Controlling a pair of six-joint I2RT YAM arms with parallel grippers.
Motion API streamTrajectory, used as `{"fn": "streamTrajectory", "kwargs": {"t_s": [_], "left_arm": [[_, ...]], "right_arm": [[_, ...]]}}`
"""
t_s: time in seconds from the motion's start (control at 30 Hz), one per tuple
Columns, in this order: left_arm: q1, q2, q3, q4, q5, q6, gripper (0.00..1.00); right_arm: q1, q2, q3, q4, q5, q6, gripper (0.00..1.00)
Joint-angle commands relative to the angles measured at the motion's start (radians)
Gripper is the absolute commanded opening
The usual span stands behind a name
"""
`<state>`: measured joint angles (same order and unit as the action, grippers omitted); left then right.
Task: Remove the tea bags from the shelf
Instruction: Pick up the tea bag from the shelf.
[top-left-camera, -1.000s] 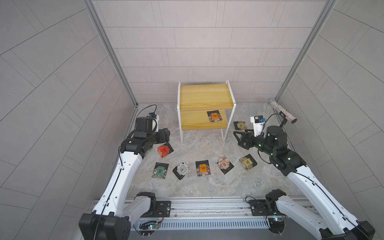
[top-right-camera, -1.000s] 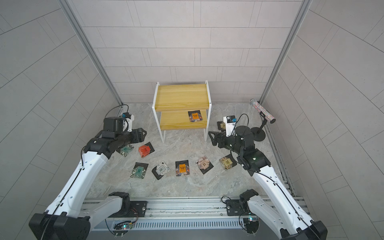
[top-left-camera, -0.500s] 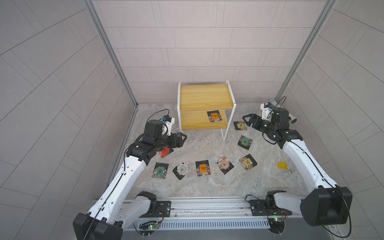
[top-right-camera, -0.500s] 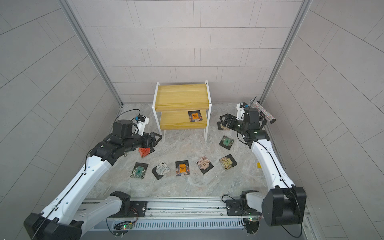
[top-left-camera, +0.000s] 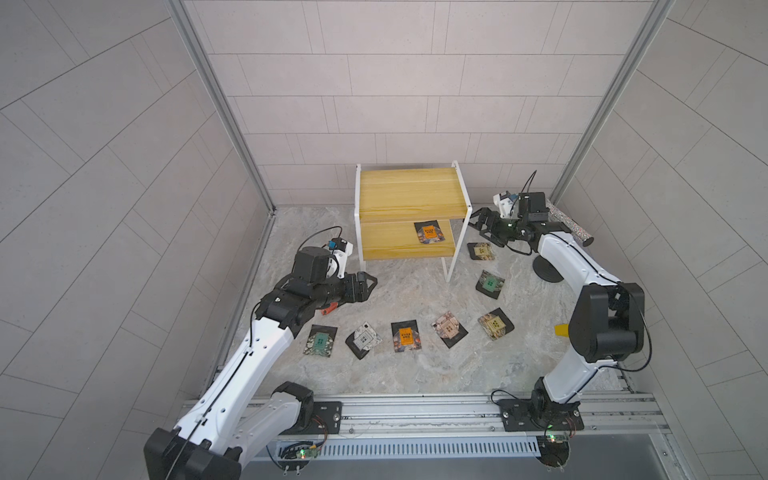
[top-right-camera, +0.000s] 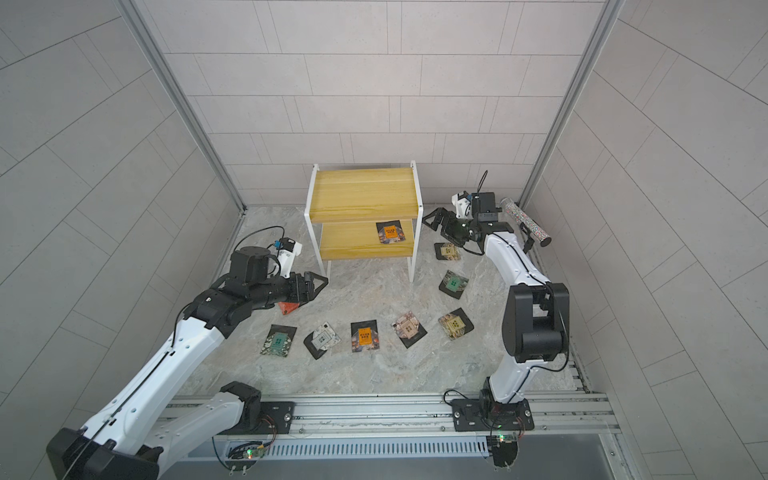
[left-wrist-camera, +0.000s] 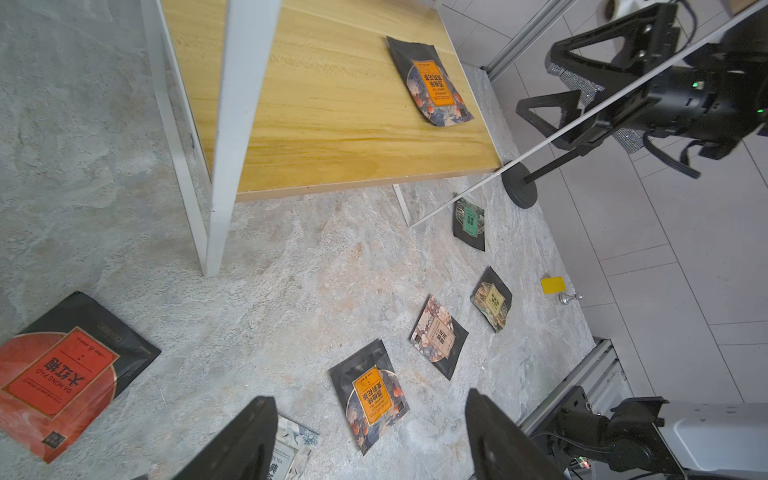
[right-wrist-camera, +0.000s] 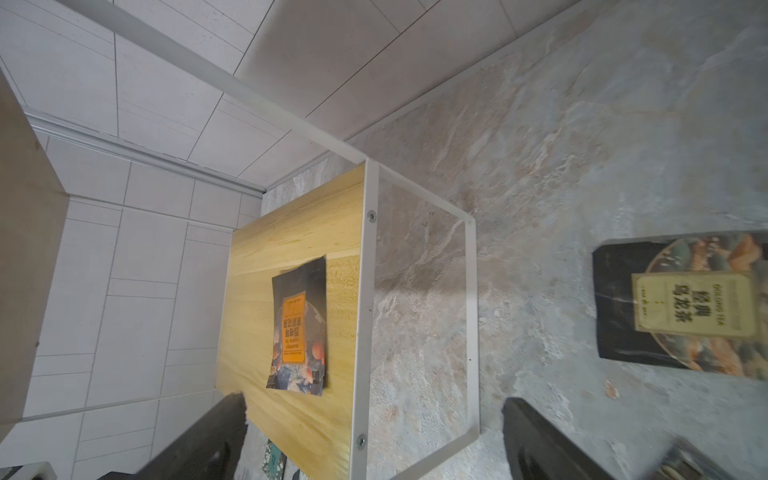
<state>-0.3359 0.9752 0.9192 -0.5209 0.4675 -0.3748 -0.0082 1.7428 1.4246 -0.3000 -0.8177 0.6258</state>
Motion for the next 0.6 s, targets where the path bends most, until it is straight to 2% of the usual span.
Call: {"fn": "streamTrajectory", "kwargs": {"t_s": [0.0,0.23,0.57], "left_arm": [[-0.014,-0.016,-0.018,0.032,-0.004,-0.017,0.79],[-0.035,0.002,-0.032,0.054,-0.008,-0.037,0.79],[-0.061,0.005,-0.047,0.064,-0.028,-0.057,0.78]], "right_arm": [[0.012,0.046,0.052,0.027,-0.116,0.018,1.00],[0.064,0.153,0.128,0.005,-0.156,-0.002,1.00],[0.128,0.246,0.229,-0.096,-0.123,-0.072,0.95]]}}
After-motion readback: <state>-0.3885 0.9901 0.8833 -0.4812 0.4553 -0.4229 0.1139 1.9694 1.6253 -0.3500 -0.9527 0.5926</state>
